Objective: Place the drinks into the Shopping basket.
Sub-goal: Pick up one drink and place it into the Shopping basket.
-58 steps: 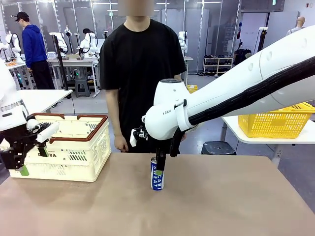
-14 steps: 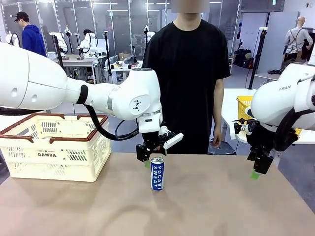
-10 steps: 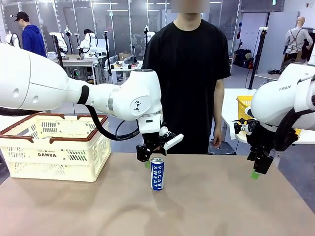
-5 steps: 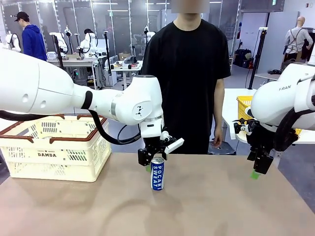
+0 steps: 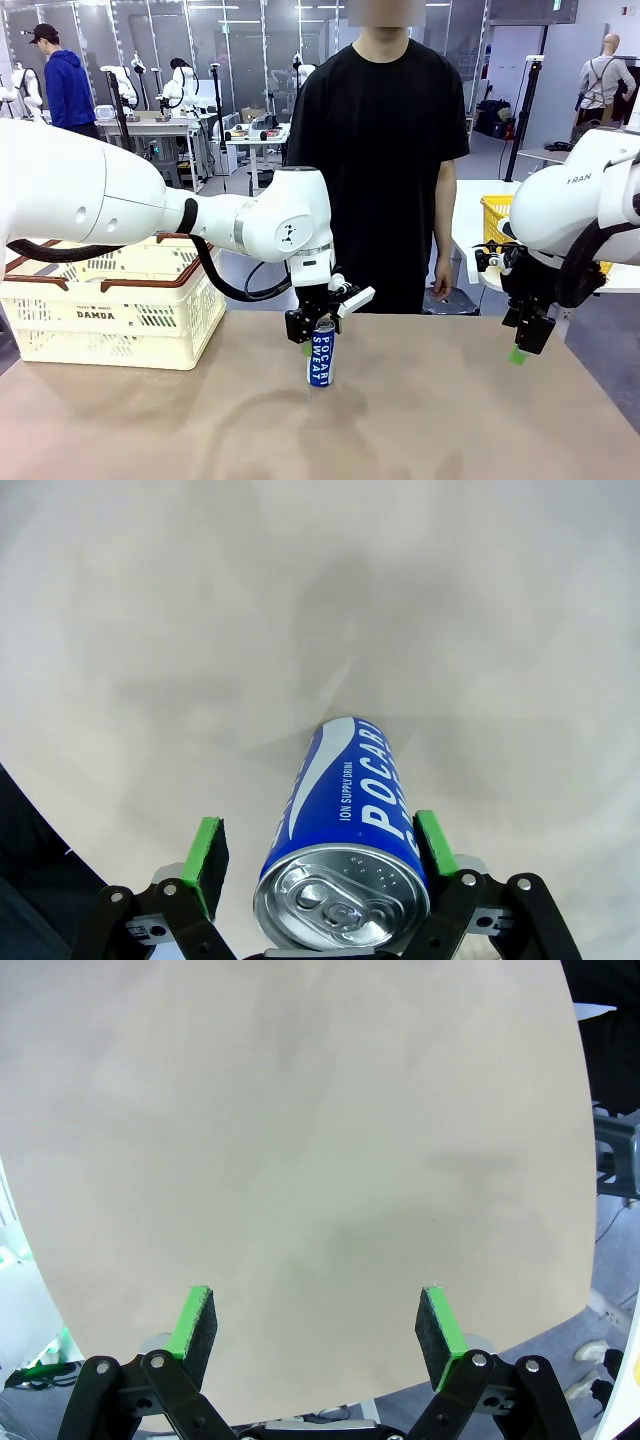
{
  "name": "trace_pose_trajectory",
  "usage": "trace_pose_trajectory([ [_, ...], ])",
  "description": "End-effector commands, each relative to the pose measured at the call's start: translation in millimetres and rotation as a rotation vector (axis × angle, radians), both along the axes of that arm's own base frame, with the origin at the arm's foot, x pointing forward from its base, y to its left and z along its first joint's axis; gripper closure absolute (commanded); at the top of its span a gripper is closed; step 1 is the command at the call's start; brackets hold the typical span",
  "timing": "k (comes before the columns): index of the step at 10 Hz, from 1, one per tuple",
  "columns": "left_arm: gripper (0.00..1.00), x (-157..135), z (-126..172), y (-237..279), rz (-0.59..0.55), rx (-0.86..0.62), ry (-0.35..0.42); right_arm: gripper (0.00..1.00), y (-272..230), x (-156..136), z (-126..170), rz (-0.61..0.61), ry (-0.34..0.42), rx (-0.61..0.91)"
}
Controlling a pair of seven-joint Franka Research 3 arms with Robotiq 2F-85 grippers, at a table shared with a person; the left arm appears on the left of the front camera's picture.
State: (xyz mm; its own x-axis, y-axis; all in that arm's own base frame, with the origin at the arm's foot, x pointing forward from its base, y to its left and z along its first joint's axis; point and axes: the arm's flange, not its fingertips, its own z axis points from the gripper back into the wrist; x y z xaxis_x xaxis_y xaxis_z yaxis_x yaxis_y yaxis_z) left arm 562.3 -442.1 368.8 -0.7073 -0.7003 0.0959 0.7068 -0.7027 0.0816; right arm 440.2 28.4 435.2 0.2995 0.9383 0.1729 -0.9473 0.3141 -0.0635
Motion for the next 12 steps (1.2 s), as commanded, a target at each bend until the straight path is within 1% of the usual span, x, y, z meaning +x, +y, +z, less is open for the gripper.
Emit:
trace_pose_trajectory([
  [1, 0.28, -2, 6, -1, -0.025, -0.012, 0.041, 0.00, -1, -1, -1, -0.002, 0.002, -0.002],
  [2, 0.40, -5, 7, 0, -0.025, -0.005, 0.052, 0.00, -1, -1, -1, -0.002, 0.002, -0.002],
  [3, 0.48, -9, 8, 1, -0.022, -0.005, 0.067, 0.00, -1, -1, -1, -0.002, 0.002, -0.002],
  [4, 0.60, -13, 9, 2, -0.024, -0.011, 0.094, 0.00, -1, -1, -1, -0.002, 0.002, -0.002],
  [5, 0.68, -15, 9, 2, -0.013, -0.007, 0.098, 0.00, -1, -1, -1, -0.002, 0.002, -0.002],
  [6, 0.80, -17, 10, 3, -0.011, -0.006, 0.105, 0.00, -1, -1, -1, -0.002, 0.002, -0.002],
  [7, 0.88, -18, 11, 4, 0.000, -0.008, 0.107, 0.00, -1, -1, -1, -0.002, 0.002, -0.002],
  [8, 1.00, -18, 13, 5, 0.017, -0.018, 0.115, 0.00, -1, -1, -1, -0.002, 0.002, -0.002],
  [9, 1.00, -19, 17, 7, 0.030, -0.012, 0.100, 0.00, -1, -1, -1, -0.002, 0.002, -0.002],
  [10, 1.00, -25, 29, 11, 0.037, -0.008, 0.109, 0.00, -1, -1, -1, -0.002, 0.002, -0.002],
  [11, 1.00, -33, 45, 17, 0.023, -0.021, 0.112, 0.00, -1, -1, -1, -0.002, 0.002, -0.002],
  [12, 1.00, -42, 68, 29, 0.031, -0.027, 0.107, 0.00, -1, -1, -1, -0.002, 0.002, -0.002],
])
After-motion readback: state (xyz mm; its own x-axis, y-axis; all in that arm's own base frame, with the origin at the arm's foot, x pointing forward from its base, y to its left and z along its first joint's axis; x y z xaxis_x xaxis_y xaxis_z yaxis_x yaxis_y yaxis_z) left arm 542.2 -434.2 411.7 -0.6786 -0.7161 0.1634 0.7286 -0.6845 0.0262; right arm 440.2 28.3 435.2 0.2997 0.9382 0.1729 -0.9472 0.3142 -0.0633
